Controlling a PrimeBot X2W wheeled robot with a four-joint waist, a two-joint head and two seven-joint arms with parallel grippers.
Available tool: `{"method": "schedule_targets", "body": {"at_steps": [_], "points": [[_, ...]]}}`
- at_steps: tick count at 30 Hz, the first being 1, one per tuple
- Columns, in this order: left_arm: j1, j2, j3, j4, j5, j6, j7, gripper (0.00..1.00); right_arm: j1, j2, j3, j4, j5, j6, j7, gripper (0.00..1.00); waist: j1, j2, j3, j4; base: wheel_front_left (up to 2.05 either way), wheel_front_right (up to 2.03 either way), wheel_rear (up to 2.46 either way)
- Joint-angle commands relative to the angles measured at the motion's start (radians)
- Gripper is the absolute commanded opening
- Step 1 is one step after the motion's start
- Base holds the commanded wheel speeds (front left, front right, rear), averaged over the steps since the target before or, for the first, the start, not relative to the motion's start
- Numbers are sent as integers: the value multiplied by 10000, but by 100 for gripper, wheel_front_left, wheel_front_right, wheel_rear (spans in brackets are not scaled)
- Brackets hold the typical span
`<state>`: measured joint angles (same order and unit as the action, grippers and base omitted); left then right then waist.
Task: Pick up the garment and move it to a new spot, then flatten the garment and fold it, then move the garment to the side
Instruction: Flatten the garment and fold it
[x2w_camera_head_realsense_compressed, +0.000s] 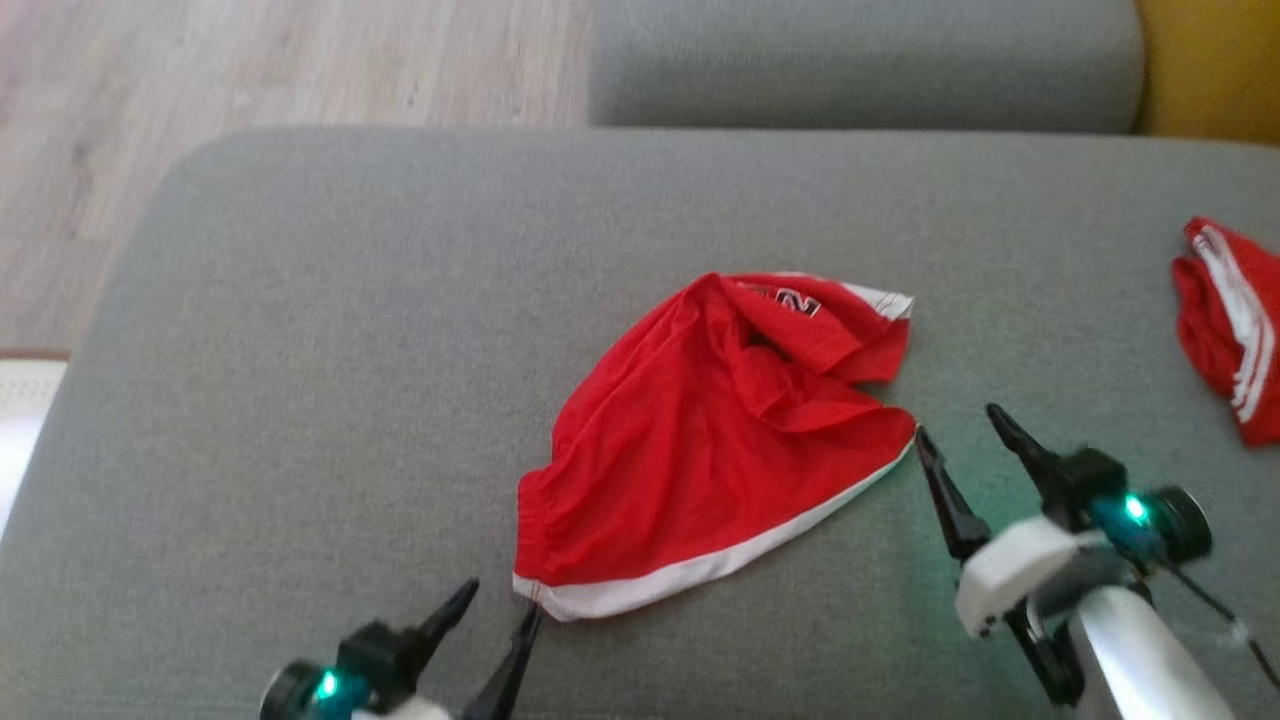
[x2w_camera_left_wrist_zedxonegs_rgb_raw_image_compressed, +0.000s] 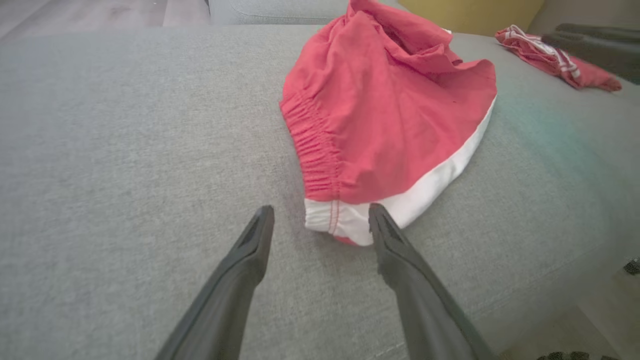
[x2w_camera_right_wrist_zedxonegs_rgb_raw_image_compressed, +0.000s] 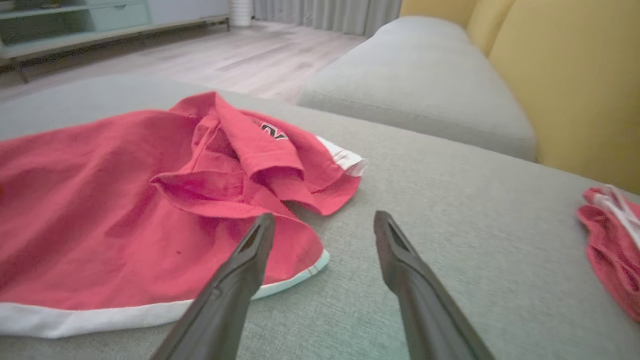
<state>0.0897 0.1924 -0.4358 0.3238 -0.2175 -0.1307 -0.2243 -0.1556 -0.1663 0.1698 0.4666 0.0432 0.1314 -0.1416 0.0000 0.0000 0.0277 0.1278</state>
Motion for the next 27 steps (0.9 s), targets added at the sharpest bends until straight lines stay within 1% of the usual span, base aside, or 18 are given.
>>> {"method": "schedule_targets", "body": {"at_steps": [1, 4, 9, 13, 25, 27], "points": [[-741, 199, 142, -211, -197, 5, -31, 100, -533, -265, 517, -131, 216, -7, 234, 100, 0, 0, 198, 40, 0, 0, 0], [-1351, 543, -551, 136, -669, 3, 19, 100, -1130, -783, 1484, 138, 899, -7, 931, 100, 0, 0, 456, 59, 0, 0, 0], [-1803, 808, -1170, 485, -1260, 2, 49, 100, -1565, -1241, 2266, 277, 1569, -7, 1301, 100, 0, 0, 672, 21, 0, 0, 0], [-2043, 988, -1431, 751, -1496, 1, 18, 100, -1773, -1435, 2602, 338, 1877, -7, 1326, 100, 0, 0, 800, -22, 0, 0, 0], [-2587, 1196, -2150, 1149, -2059, 1, -60, 100, -2167, -1833, 3345, 508, 2534, -7, 1626, 100, 0, 0, 1229, -101, 0, 0, 0], [-2633, 1197, -2208, 1158, -2096, 1, -68, 98, -2219, -1867, 3410, 524, 2582, -7, 1685, 100, 0, 0, 1284, -97, 0, 0, 0]]}}
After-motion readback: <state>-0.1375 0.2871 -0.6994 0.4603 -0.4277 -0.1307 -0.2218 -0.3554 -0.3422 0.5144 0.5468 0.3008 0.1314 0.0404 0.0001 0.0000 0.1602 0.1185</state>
